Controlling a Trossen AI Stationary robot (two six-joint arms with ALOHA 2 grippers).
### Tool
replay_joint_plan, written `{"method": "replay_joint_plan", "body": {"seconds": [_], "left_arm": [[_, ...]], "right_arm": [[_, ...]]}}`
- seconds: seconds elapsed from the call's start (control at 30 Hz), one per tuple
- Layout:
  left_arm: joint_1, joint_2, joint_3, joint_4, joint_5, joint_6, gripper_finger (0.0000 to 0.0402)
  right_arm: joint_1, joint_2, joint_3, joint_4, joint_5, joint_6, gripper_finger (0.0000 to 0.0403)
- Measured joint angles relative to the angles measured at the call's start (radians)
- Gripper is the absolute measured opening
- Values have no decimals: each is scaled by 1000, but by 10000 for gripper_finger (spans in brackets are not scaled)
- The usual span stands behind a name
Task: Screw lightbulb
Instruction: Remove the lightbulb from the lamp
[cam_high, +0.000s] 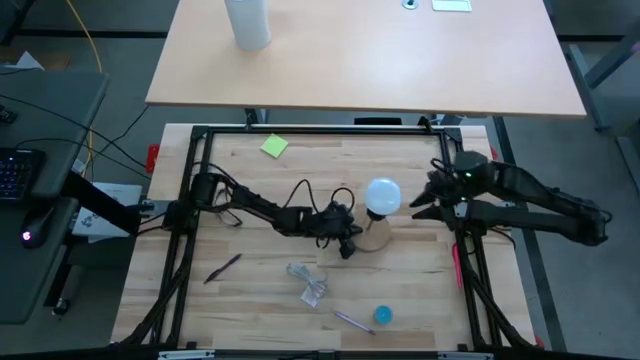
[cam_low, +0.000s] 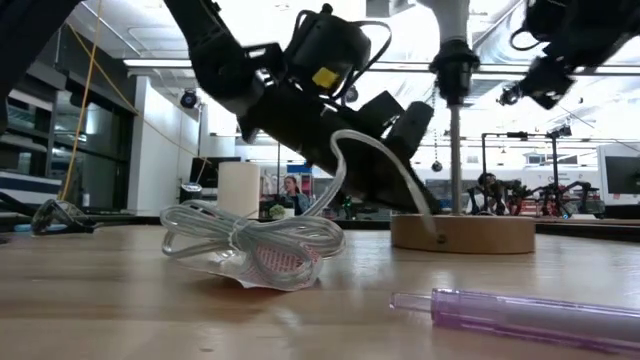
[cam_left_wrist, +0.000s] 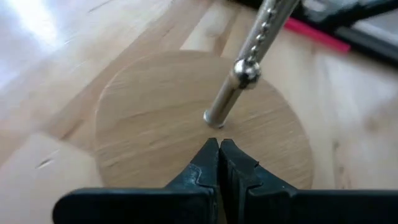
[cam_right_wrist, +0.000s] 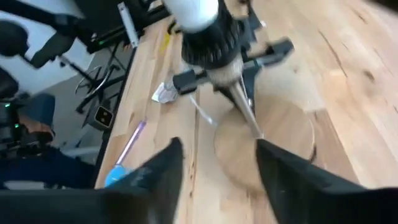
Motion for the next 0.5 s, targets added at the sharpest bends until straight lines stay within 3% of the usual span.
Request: {"method": "replay_joint_plan", "body": {"seconds": [0.2,0.37,0.5], "left_arm": [[3,-125,-2,-232,-3,41,0],[-5,-206,0,-315,19,24,0],[-24,-316,0,-500,12,-15,0]], "right_arm": [[64,-163,0,-73,120,171,23],[117,-227,0,5,171,343,3],[176,-239,0,152,172,411,1]]}}
